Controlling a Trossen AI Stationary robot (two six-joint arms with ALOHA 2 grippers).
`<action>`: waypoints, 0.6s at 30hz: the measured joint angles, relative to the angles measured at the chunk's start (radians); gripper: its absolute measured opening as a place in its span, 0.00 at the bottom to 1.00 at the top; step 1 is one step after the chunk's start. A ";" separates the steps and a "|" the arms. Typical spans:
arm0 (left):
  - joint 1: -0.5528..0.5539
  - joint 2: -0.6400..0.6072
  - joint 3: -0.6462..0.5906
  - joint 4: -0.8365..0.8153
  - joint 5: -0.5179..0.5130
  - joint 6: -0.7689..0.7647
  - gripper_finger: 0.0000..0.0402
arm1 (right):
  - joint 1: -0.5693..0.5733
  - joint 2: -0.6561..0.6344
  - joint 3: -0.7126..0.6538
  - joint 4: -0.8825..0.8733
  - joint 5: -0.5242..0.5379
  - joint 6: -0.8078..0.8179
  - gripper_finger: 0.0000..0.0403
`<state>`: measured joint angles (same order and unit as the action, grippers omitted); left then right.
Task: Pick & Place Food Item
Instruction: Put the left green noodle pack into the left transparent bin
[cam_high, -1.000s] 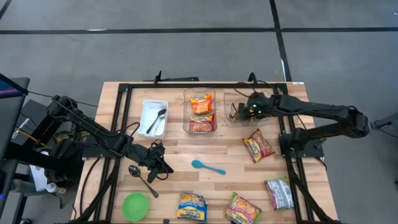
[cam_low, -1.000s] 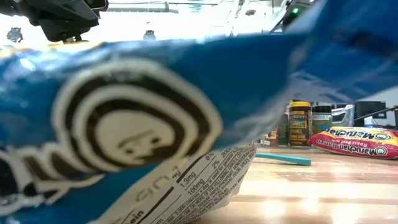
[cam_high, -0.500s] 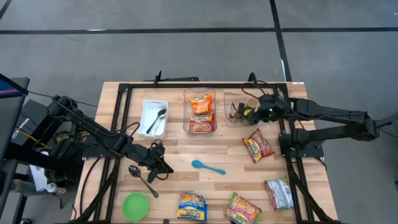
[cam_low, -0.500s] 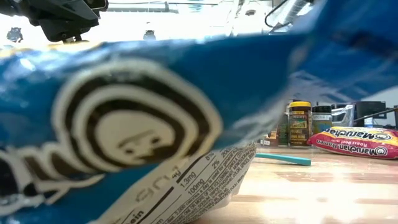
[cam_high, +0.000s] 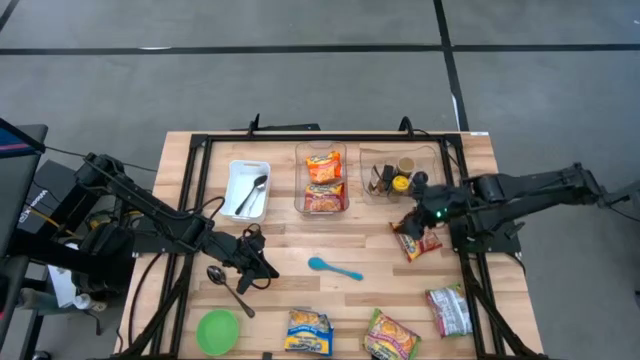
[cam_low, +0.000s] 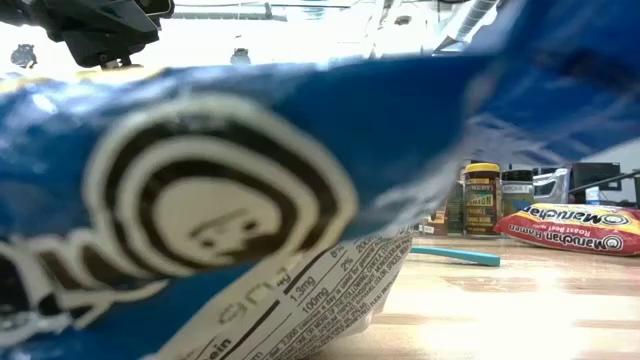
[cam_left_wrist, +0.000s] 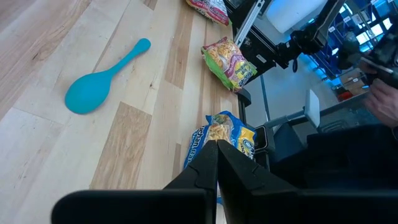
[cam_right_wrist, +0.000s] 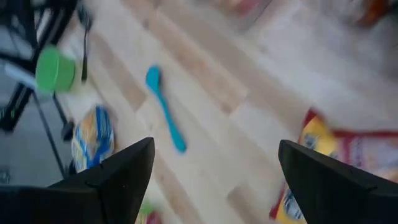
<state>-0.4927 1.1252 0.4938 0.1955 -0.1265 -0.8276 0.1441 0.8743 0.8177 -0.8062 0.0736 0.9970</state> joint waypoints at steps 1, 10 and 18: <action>0.000 0.000 0.000 0.000 0.000 0.000 0.00 | 0.029 0.008 0.000 -0.001 -0.002 0.012 0.83; 0.000 0.000 0.000 0.000 0.000 0.000 0.00 | 0.259 0.108 0.000 0.004 -0.025 0.152 0.83; 0.000 0.000 0.000 0.001 0.000 0.000 0.00 | 0.399 0.238 0.000 0.175 -0.059 0.152 0.83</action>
<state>-0.4924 1.1252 0.4938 0.1963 -0.1265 -0.8276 0.5430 1.1120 0.8177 -0.6315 0.0147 1.1493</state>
